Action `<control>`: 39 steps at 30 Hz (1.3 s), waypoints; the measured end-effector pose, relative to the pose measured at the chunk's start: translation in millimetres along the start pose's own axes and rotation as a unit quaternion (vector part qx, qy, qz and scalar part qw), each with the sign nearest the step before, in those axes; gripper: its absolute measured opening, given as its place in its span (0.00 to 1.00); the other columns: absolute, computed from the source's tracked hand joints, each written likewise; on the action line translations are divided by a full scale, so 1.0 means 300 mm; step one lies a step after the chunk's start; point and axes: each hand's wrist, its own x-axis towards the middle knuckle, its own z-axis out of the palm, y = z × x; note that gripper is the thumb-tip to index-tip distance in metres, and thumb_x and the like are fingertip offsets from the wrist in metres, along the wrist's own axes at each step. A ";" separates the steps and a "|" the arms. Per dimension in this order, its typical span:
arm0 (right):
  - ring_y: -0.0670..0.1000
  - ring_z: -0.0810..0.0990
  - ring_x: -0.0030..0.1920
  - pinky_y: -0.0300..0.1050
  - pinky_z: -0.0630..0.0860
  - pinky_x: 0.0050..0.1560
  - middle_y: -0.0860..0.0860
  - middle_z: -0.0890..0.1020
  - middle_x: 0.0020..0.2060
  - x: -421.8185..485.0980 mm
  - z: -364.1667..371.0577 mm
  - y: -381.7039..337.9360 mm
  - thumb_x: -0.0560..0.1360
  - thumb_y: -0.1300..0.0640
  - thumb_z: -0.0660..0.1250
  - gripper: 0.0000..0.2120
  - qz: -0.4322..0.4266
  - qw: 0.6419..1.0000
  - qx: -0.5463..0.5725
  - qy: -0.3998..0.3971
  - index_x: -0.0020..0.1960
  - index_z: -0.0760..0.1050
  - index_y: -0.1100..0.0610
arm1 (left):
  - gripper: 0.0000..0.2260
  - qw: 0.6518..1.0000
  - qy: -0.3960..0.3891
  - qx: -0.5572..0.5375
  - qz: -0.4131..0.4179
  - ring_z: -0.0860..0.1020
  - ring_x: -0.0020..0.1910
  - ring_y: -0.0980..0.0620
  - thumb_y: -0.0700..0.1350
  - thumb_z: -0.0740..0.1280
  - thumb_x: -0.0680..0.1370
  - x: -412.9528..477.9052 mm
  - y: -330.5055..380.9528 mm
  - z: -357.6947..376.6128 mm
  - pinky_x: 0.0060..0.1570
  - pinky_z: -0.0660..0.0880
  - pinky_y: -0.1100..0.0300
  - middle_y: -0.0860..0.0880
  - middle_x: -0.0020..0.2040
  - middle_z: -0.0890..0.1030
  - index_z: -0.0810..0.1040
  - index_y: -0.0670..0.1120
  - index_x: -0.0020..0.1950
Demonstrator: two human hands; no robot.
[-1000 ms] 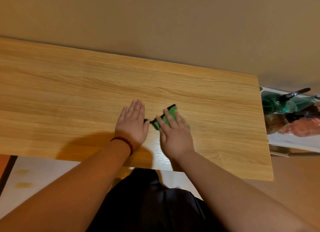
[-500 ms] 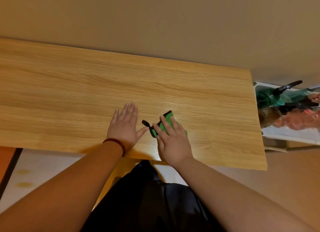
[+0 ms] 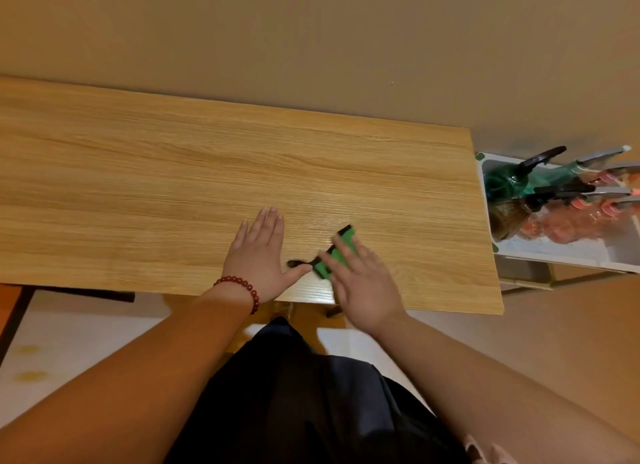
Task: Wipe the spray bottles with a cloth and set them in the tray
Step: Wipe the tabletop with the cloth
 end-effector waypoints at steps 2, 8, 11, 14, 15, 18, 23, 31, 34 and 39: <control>0.60 0.59 0.75 0.53 0.54 0.73 0.56 0.63 0.75 -0.007 -0.035 0.107 0.81 0.52 0.52 0.22 0.129 0.991 0.007 0.028 0.73 0.66 0.50 | 0.45 1.000 -0.003 0.007 0.003 0.36 0.77 0.52 0.72 0.48 0.74 -0.017 -0.002 0.009 0.73 0.33 0.54 0.49 0.78 0.35 0.36 0.45 0.78; 0.58 0.45 0.78 0.52 0.44 0.76 0.53 0.49 0.78 -0.032 -0.057 0.130 0.82 0.52 0.45 0.25 0.283 0.958 0.047 0.019 0.78 0.52 0.48 | 0.43 1.000 -0.003 0.001 -0.006 0.37 0.77 0.52 0.71 0.47 0.75 -0.042 0.019 0.030 0.73 0.34 0.54 0.47 0.78 0.36 0.37 0.44 0.78; 0.61 0.58 0.75 0.56 0.49 0.72 0.55 0.62 0.75 -0.063 0.001 -0.004 0.78 0.51 0.48 0.25 0.069 0.997 0.031 -0.008 0.74 0.64 0.49 | 0.43 1.000 -0.010 0.006 -0.014 0.37 0.77 0.51 0.70 0.48 0.76 -0.037 0.028 0.031 0.73 0.35 0.53 0.47 0.78 0.37 0.38 0.43 0.78; 0.59 0.59 0.75 0.55 0.52 0.73 0.54 0.63 0.75 -0.058 -0.012 0.054 0.79 0.48 0.46 0.25 -0.008 0.999 0.022 -0.023 0.73 0.65 0.48 | 0.43 0.999 -0.018 0.015 -0.021 0.38 0.77 0.51 0.70 0.49 0.76 -0.034 0.036 0.025 0.73 0.36 0.53 0.47 0.79 0.37 0.38 0.43 0.78; 0.58 0.55 0.76 0.54 0.50 0.74 0.54 0.60 0.76 -0.056 -0.029 0.102 0.80 0.48 0.45 0.25 0.028 0.999 0.019 -0.015 0.75 0.63 0.49 | 0.43 0.999 -0.019 0.018 -0.021 0.38 0.78 0.51 0.70 0.49 0.76 -0.033 0.036 0.022 0.74 0.36 0.52 0.47 0.79 0.37 0.38 0.43 0.78; 0.57 0.45 0.78 0.50 0.44 0.76 0.53 0.49 0.78 -0.041 -0.077 0.234 0.83 0.50 0.46 0.24 0.257 0.965 0.041 0.004 0.78 0.52 0.48 | 0.43 0.999 -0.017 0.018 -0.023 0.39 0.78 0.52 0.71 0.49 0.75 -0.031 0.039 0.016 0.74 0.36 0.52 0.48 0.79 0.38 0.39 0.44 0.78; 0.57 0.40 0.77 0.53 0.41 0.75 0.50 0.44 0.78 0.052 -0.075 0.063 0.82 0.51 0.48 0.25 0.182 0.982 0.051 -0.027 0.78 0.48 0.45 | 0.46 1.000 0.024 0.005 0.007 0.41 0.78 0.53 0.74 0.51 0.73 -0.028 -0.010 0.007 0.74 0.35 0.53 0.49 0.79 0.41 0.43 0.45 0.79; 0.56 0.41 0.78 0.51 0.43 0.75 0.51 0.44 0.78 0.223 -0.100 0.035 0.83 0.49 0.44 0.24 0.097 0.993 0.007 -0.062 0.78 0.47 0.46 | 0.49 0.998 0.019 0.023 -0.047 0.41 0.78 0.50 0.73 0.55 0.71 -0.003 -0.225 -0.053 0.73 0.37 0.54 0.46 0.79 0.41 0.42 0.42 0.79; 0.57 0.41 0.78 0.52 0.44 0.76 0.50 0.45 0.79 0.283 -0.137 0.096 0.83 0.51 0.46 0.24 0.223 0.971 0.065 -0.059 0.78 0.48 0.45 | 0.51 0.999 0.003 -0.013 -0.053 0.41 0.78 0.49 0.73 0.59 0.70 0.026 -0.253 -0.057 0.74 0.37 0.54 0.45 0.79 0.41 0.43 0.43 0.79; 0.60 0.50 0.77 0.57 0.49 0.75 0.51 0.55 0.77 0.262 -0.046 -0.178 0.80 0.48 0.47 0.25 -0.013 0.998 0.033 -0.046 0.76 0.59 0.45 | 0.51 0.998 0.004 -0.054 -0.038 0.41 0.78 0.52 0.72 0.62 0.69 0.041 -0.290 -0.061 0.74 0.35 0.55 0.49 0.79 0.41 0.43 0.45 0.79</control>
